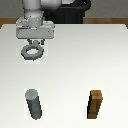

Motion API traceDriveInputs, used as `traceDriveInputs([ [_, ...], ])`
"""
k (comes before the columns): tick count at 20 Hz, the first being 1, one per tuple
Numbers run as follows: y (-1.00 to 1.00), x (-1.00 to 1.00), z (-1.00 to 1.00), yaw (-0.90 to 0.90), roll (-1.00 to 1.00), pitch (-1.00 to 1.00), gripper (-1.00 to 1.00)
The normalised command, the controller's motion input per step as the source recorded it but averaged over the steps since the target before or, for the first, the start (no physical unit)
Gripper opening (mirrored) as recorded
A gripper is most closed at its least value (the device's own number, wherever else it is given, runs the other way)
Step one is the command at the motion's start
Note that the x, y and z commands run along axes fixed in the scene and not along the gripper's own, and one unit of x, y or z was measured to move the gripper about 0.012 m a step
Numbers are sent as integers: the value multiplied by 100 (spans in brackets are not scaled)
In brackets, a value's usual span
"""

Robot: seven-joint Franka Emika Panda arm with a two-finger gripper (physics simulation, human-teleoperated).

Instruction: Put the loop with the handle onto the peg.

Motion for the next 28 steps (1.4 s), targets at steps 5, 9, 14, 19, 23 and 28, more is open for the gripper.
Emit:
traceDriveInputs([
  [5,0,0,0,0,0,0,-100],
  [9,0,0,25,0,0,0,-100],
  [14,0,0,60,0,0,0,-100],
  [19,0,10,100,0,0,0,-100],
  [23,0,50,0,0,0,0,-100],
  [28,0,100,0,0,0,0,-100],
])
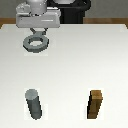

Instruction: Put the loop with the handle onto the peg.

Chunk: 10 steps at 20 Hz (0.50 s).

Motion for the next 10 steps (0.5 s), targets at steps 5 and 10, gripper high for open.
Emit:
traceDriveInputs([
  [5,0,40,24,0,0,0,-100],
  [10,0,20,40,0,0,0,-100],
])
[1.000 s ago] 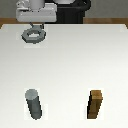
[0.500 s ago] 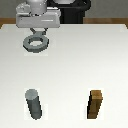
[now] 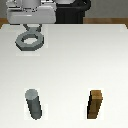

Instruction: Put the loop with the handle onto the peg.

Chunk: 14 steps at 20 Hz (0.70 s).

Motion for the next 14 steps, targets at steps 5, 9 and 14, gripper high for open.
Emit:
traceDriveInputs([
  [5,0,60,0,0,0,0,-100],
  [9,25,50,0,0,0,0,-100],
  [14,0,0,0,0,0,0,-100],
])
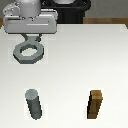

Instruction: Put the loop with the handle onto the peg.

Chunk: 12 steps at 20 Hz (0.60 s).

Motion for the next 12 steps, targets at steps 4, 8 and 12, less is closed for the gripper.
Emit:
traceDriveInputs([
  [4,0,25,0,0,0,0,-100],
  [8,0,100,0,0,0,0,-100],
  [12,0,100,0,0,0,0,-100],
])
